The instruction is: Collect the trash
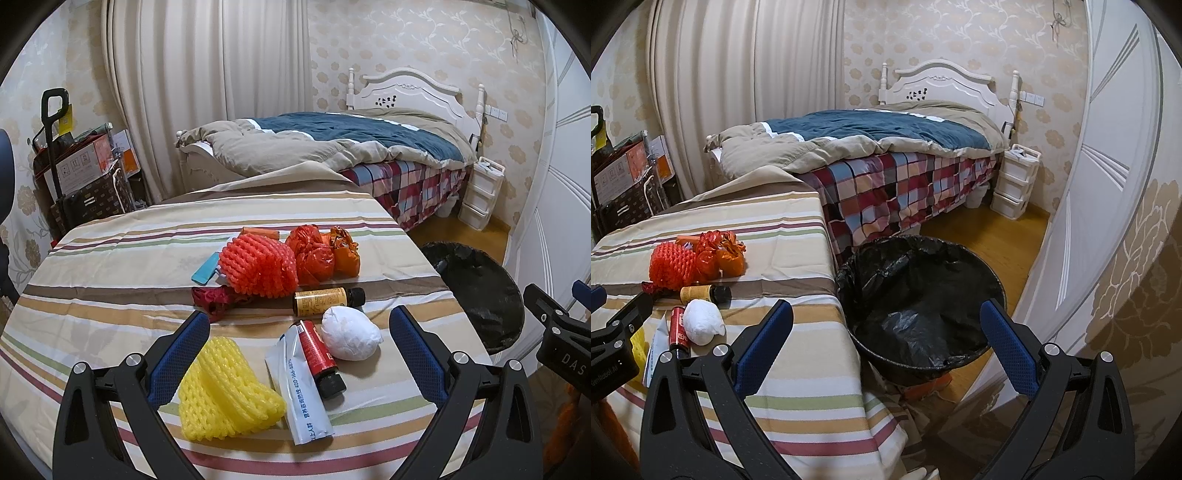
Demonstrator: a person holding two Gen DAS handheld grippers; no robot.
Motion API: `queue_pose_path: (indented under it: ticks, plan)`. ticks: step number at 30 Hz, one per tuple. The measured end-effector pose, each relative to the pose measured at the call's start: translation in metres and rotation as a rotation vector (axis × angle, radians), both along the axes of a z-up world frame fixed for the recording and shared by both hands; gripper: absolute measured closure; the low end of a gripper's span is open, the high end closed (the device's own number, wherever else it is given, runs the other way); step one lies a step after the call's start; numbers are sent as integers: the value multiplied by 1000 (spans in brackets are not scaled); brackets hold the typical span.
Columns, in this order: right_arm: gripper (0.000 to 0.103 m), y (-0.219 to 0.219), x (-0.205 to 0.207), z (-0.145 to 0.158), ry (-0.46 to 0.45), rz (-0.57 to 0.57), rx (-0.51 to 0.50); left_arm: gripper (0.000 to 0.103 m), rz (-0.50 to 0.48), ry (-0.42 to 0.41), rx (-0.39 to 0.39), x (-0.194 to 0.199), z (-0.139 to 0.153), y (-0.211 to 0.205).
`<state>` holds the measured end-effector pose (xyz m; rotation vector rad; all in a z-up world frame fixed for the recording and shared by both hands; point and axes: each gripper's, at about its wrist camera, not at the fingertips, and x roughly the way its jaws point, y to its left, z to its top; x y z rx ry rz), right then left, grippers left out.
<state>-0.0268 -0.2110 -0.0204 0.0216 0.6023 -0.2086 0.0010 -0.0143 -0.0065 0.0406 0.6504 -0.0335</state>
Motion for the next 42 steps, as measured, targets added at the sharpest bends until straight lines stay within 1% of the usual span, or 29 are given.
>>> queue_pose_path:
  ticks: [3, 8, 15, 16, 18, 21, 24, 29, 32, 36, 42]
  plan:
    - [5, -3, -2, 0, -1, -6, 0, 7, -3, 5, 0, -1, -5, -2]
    - [5, -4, -4, 0, 4, -1, 2, 11, 0, 16, 3, -3, -8, 1]
    - [6, 3, -5, 3, 5, 15, 5, 16, 47, 25, 6, -8, 0, 35]
    - [8, 5, -3, 4, 5, 18, 7, 16, 63, 26, 6, -9, 0, 42]
    - [16, 9, -4, 4, 6, 25, 10, 18, 90, 30, 4, -12, 2, 55]
    - [17, 14, -6, 3, 14, 47, 27, 19, 128, 34, 1, -19, 3, 74]
    - [18, 23, -6, 1, 20, 68, 28, 19, 144, 39, 5, -27, 3, 83]
    - [18, 36, -10, -5, 31, 95, 21, 19, 128, 49, 12, -40, -5, 83]
    - [18, 41, -12, -9, 41, 109, 19, 19, 114, 76, 4, -40, -13, 84]
    - [18, 46, -12, -13, 55, 119, 18, 19, 92, 108, -31, -40, -21, 83]
    - [18, 50, -9, -13, 59, 126, 14, 16, 72, 104, -78, -33, -21, 77]
